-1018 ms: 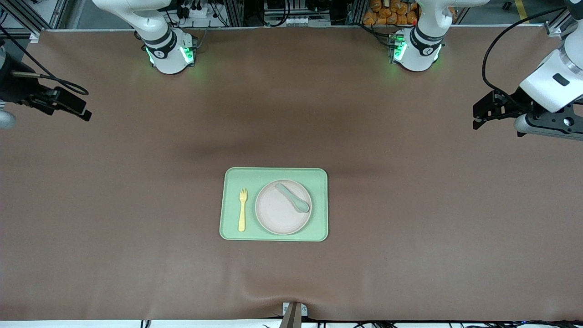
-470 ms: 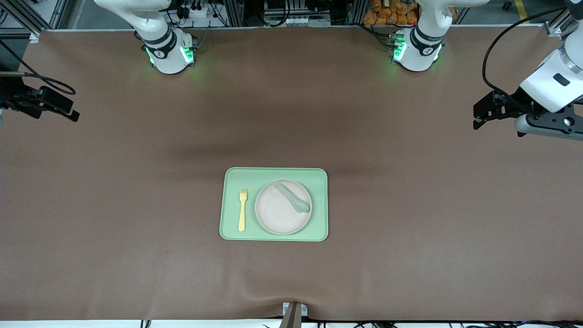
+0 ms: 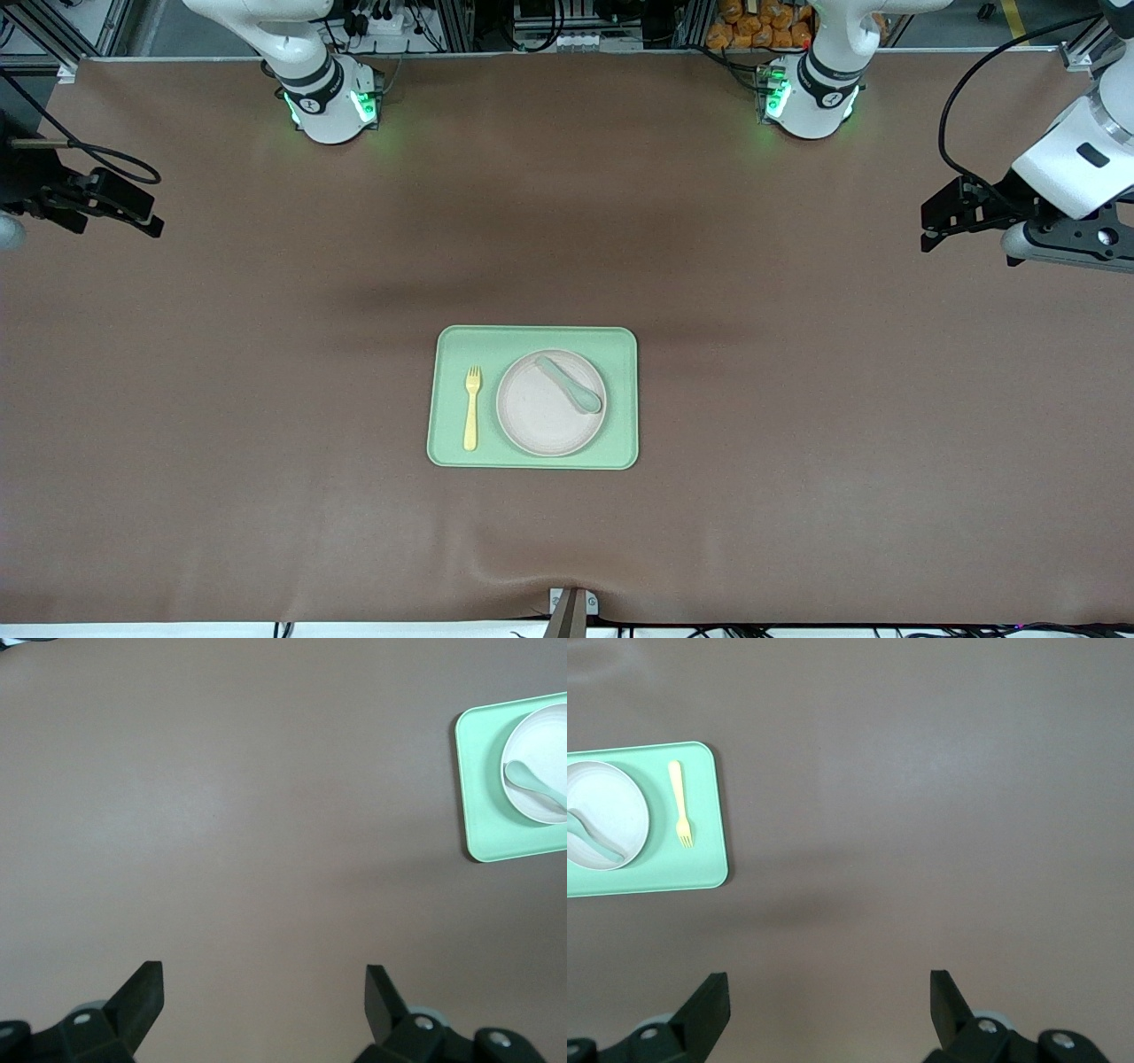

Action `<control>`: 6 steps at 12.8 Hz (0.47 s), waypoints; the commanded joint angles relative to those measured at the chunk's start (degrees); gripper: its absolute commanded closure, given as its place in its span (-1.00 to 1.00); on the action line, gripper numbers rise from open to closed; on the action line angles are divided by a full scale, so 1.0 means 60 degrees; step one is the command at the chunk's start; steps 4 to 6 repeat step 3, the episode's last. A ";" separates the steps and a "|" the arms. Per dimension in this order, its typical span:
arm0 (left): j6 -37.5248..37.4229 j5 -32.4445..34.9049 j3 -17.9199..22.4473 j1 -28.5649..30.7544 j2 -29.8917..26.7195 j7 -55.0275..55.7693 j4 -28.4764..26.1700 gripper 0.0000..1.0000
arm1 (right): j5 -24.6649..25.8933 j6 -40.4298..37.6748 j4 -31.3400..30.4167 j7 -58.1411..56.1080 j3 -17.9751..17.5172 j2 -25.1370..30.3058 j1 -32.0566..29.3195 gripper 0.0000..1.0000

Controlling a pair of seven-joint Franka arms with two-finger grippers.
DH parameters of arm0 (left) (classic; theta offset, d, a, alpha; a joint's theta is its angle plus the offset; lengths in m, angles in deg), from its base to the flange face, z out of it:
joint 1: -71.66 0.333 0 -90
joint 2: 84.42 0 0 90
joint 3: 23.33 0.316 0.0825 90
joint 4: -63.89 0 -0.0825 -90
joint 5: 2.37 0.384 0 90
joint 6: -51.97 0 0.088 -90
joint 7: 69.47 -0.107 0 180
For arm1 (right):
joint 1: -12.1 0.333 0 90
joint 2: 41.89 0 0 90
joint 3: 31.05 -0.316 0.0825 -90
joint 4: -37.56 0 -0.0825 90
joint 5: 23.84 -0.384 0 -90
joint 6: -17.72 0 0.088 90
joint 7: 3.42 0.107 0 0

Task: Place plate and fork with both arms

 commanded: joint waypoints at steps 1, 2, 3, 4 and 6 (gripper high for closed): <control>0.0072 0.0056 -0.0048 0.0066 -0.0110 -0.0090 -0.0050 -1.00 | 0.0118 0.0117 -0.0152 -0.0149 -0.0226 0.0130 -0.0244 -1.00; 0.0072 0.0056 -0.0048 0.0066 -0.0110 -0.0090 -0.0050 -1.00 | 0.0104 0.0117 -0.0166 -0.0149 -0.0226 0.0130 -0.0244 -1.00; 0.0072 0.0056 -0.0048 0.0066 -0.0110 -0.0076 -0.0050 -1.00 | 0.0103 0.0088 -0.0166 -0.0149 -0.0226 0.0130 -0.0244 -1.00; 0.0072 0.0056 -0.0048 0.0066 -0.0110 -0.0076 -0.0050 -1.00 | 0.0103 0.0088 -0.0166 -0.0149 -0.0226 0.0130 -0.0244 -1.00; 0.0072 0.0056 -0.0048 0.0066 -0.0110 -0.0076 -0.0050 -1.00 | 0.0103 0.0088 -0.0166 -0.0149 -0.0226 0.0130 -0.0244 -1.00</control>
